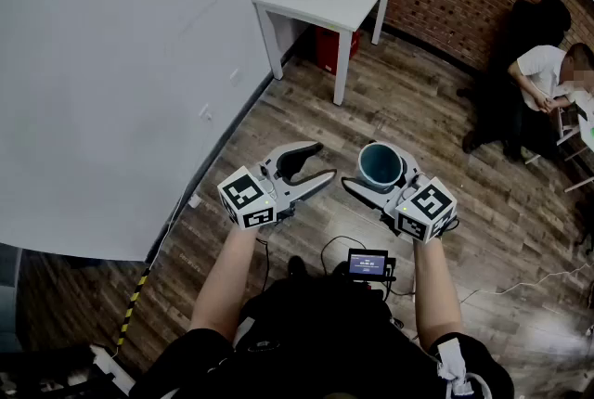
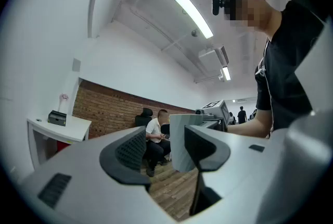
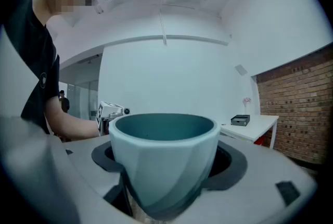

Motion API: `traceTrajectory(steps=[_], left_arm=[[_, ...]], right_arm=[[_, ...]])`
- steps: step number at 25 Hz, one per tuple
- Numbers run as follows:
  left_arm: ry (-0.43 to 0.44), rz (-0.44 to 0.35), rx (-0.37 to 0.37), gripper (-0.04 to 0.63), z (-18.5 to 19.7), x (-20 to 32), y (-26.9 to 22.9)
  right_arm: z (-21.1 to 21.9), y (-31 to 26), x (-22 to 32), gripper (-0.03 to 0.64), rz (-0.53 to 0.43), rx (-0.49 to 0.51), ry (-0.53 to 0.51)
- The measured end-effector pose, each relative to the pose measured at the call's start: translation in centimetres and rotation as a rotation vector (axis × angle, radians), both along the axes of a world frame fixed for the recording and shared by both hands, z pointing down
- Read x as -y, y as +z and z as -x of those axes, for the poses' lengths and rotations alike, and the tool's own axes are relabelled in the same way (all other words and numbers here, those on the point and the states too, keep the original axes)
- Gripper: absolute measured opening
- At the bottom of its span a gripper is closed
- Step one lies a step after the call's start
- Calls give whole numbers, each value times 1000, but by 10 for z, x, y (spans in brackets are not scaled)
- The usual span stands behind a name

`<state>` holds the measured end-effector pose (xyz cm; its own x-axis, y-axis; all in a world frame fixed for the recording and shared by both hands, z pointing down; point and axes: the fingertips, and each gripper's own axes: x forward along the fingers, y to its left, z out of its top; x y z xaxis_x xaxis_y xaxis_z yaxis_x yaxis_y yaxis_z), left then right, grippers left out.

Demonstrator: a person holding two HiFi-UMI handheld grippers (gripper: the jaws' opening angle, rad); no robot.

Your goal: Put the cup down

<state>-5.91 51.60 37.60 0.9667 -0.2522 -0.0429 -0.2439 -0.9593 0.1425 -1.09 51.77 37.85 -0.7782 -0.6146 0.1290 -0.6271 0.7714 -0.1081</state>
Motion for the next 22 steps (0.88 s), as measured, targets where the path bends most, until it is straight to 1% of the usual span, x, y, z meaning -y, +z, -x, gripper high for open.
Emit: traceTrajectory(steps=[9,14,22], left_arm=[[3,-1,2,227,-7,-1,2],[3,2,6,227,-4,2,10],[-24,9,28,227,-35,-7,14]], right_arm=[[-5,3,0,410,1,7,-7],[-1,9,0,410,5,20,-17],[-33,18,-8,410,23,28,-38]])
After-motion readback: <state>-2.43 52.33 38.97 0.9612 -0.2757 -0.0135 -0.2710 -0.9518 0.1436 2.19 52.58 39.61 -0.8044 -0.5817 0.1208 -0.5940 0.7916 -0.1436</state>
